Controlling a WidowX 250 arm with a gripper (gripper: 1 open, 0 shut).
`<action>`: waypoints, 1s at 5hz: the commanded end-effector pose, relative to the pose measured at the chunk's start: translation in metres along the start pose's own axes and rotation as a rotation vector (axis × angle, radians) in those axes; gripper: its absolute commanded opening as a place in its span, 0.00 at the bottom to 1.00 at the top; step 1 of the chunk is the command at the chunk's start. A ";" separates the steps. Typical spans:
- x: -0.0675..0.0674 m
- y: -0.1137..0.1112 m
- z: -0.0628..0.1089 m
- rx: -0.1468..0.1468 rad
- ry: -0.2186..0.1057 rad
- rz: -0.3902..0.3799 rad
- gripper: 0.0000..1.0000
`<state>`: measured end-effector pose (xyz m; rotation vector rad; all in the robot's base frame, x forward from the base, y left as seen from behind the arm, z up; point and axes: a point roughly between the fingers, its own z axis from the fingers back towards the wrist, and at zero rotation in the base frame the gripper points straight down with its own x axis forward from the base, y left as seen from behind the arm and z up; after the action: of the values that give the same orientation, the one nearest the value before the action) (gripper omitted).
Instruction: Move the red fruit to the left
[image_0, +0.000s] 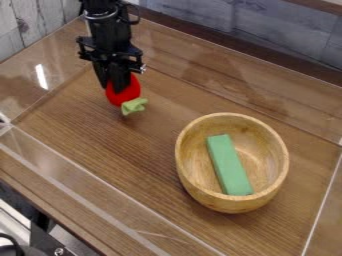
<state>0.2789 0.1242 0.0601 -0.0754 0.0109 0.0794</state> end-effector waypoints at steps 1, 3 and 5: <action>0.006 0.009 0.017 0.017 -0.053 -0.028 0.00; 0.005 0.013 0.026 0.007 -0.064 0.005 0.00; 0.012 0.014 0.044 -0.004 -0.081 0.096 0.00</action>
<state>0.2820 0.1351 0.0777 -0.1106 0.0132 0.1692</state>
